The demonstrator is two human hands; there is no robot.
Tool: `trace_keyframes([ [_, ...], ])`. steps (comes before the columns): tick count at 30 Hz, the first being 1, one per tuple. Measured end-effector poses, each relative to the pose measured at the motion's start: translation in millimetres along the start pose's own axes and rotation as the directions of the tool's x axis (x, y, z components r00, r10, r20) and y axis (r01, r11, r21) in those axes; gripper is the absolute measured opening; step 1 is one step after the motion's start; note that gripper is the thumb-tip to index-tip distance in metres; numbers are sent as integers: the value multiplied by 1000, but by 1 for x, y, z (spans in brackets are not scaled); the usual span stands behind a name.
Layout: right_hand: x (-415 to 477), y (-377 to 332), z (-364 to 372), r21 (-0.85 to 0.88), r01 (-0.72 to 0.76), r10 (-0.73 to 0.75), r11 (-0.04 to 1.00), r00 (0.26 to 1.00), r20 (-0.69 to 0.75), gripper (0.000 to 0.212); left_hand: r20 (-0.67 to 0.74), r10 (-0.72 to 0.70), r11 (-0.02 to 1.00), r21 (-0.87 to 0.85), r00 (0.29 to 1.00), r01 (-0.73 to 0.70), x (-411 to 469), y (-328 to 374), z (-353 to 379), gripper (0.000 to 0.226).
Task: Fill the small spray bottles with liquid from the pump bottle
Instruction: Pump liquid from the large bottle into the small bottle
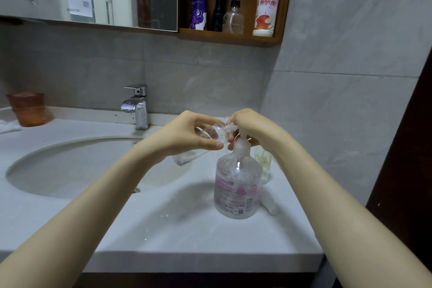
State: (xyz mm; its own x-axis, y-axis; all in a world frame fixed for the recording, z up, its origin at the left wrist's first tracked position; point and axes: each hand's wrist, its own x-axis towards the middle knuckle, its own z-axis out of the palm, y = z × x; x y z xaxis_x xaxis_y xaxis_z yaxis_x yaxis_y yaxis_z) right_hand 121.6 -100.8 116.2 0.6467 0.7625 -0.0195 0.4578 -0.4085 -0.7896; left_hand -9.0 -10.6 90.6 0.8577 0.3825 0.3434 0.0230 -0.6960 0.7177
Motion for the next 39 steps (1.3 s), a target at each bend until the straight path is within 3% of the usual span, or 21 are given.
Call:
trace_keyframes([
  [12,1,-6,2,3,-14,14,1000,999,35,23,-14,-5,999,-45,1000,5,2,-1,1,36],
  [19,9,10,8,178,39,-35,983,999,-25,29,9,-14,1000,-8,1000,15,4,-6,3,40],
  [27,-1,-6,2,4,-69,69,998,997,21,12,-1,-10,1000,-5,1000,10,2,-1,0,41],
  [33,0,-9,4,-10,-106,106,994,994,18,18,2,2,1000,-17,1000,-2,2,-1,1,37],
  [39,7,-1,5,57,17,-18,998,1000,6,30,-4,10,999,-35,1000,-10,4,-1,3,37],
])
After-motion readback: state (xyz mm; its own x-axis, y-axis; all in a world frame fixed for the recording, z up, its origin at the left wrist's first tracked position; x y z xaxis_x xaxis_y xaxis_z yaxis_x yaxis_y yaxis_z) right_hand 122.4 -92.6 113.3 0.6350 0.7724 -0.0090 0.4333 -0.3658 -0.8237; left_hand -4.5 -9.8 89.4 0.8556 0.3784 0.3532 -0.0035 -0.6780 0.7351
